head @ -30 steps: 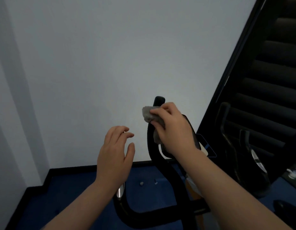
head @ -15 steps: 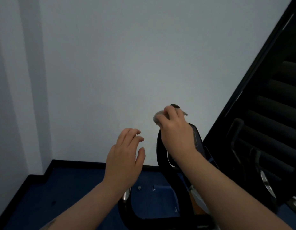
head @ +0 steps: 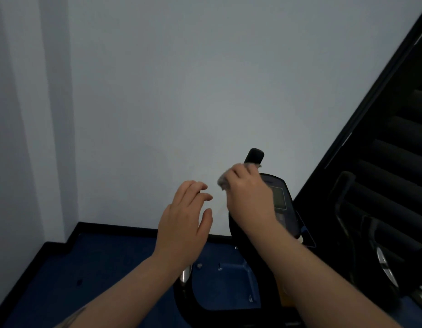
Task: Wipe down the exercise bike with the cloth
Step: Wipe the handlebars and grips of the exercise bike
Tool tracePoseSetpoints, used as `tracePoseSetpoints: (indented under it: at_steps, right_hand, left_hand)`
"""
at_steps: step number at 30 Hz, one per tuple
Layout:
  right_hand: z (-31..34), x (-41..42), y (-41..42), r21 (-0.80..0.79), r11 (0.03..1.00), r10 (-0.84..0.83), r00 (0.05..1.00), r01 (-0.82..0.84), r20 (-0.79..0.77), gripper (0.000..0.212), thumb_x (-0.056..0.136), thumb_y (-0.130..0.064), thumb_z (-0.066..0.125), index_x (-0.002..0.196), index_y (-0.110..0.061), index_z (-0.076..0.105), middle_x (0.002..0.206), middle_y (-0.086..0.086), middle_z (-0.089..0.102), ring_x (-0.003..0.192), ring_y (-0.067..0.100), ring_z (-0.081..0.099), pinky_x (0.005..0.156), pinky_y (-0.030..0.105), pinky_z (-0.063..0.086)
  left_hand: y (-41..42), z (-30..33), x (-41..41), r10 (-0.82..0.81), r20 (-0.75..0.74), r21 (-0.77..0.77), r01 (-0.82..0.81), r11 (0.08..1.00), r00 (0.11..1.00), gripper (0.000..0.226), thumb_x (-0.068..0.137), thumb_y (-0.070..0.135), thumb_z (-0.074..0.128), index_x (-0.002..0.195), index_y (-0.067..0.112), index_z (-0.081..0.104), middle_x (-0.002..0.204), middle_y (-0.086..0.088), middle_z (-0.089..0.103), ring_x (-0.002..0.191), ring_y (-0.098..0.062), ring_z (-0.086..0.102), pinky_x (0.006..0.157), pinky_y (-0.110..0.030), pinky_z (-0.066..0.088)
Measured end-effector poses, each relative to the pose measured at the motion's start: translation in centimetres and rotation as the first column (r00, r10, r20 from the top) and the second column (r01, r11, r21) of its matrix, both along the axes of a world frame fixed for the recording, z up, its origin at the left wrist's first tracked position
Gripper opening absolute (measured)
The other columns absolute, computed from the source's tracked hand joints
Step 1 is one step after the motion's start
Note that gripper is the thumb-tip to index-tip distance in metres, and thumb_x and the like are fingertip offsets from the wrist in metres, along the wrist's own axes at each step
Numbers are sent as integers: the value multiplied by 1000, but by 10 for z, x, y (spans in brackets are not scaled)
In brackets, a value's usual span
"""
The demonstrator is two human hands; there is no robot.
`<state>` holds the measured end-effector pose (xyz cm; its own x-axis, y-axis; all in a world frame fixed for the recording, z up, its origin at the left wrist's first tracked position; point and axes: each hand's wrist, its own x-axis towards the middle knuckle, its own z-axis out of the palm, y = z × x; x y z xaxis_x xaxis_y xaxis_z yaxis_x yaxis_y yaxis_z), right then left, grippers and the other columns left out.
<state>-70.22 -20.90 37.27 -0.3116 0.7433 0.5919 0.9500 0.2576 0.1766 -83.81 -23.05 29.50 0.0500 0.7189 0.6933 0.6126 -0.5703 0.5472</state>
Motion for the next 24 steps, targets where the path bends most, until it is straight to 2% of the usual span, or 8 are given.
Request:
tracePoseSetpoints:
  at_steps: [3, 5, 8, 10, 14, 17, 19, 24]
  right_hand:
    - [-16, 8, -10, -151, 988, -3, 993, -15, -122, 13, 93, -20, 58, 101, -23, 68, 108, -8, 57, 104, 12, 49, 68, 20, 40]
    - [-6, 14, -16, -211, 976, 14, 982, -55, -191, 13, 93, -27, 59, 99, -24, 70, 102, -8, 58, 98, 13, 54, 71, 27, 47]
    - [21, 12, -10, -13, 994, 105, 970, -111, -217, 11, 90, -20, 65, 98, -15, 71, 99, -1, 60, 91, 19, 56, 63, 33, 48]
    - [32, 6, -1, 91, 995, 52, 977, -34, -205, 13, 92, -19, 63, 102, -17, 71, 103, -1, 60, 96, 19, 53, 58, 30, 45]
    - [0, 2, -1, -91, 992, -90, 995, 86, -42, 17, 97, -27, 53, 108, -28, 66, 111, -9, 53, 102, 14, 46, 63, 23, 35]
    - [-16, 14, -25, -207, 978, -22, 990, -8, -143, 18, 95, -33, 54, 106, -31, 68, 107, -13, 56, 98, 11, 52, 67, 21, 35]
    - [-4, 23, -29, -295, 955, -29, 972, -43, -234, 19, 91, -37, 60, 103, -29, 71, 104, -11, 59, 95, 14, 58, 70, 28, 44]
    - [22, 12, -6, -87, 995, 12, 947, -42, -321, 18, 92, -33, 61, 105, -25, 71, 106, -7, 58, 91, 13, 57, 71, 32, 48]
  left_hand:
    - [0, 0, 0, 2, -12, -4, -3, 1000, 1000, 26, 92, 24, 43, 107, 17, 62, 129, 10, 49, 131, -4, 35, 71, -34, 53]
    - [0, 0, 0, -3, 2, -6, 3, 1000, 1000, 23, 91, 21, 46, 107, 17, 62, 129, 10, 49, 131, -4, 35, 71, -34, 53]
    - [0, -1, 0, -11, 27, -8, 12, 1000, 1000, 21, 91, 18, 48, 107, 17, 63, 129, 10, 49, 132, -4, 34, 74, -36, 53]
    - [0, -1, 1, -9, 30, -3, 9, 1000, 1000, 22, 91, 20, 47, 106, 17, 63, 129, 10, 50, 132, -4, 35, 74, -36, 53]
    - [-1, 0, 0, -11, 6, 1, 11, 1000, 1000, 31, 92, 29, 38, 108, 17, 63, 129, 10, 48, 131, -5, 36, 73, -35, 54]
    - [-1, 0, -1, -14, -8, -9, 14, 1000, 1000, 35, 92, 31, 35, 108, 16, 63, 130, 9, 48, 131, -7, 37, 71, -36, 53]
    - [-2, 1, -1, -19, 4, -13, 19, 1000, 1000, 33, 92, 30, 36, 107, 17, 63, 130, 9, 48, 131, -7, 37, 72, -36, 53]
    - [-1, 1, 0, -24, 29, -16, 25, 1000, 999, 19, 93, 13, 50, 106, 14, 64, 129, 8, 49, 130, -7, 37, 77, -38, 53]
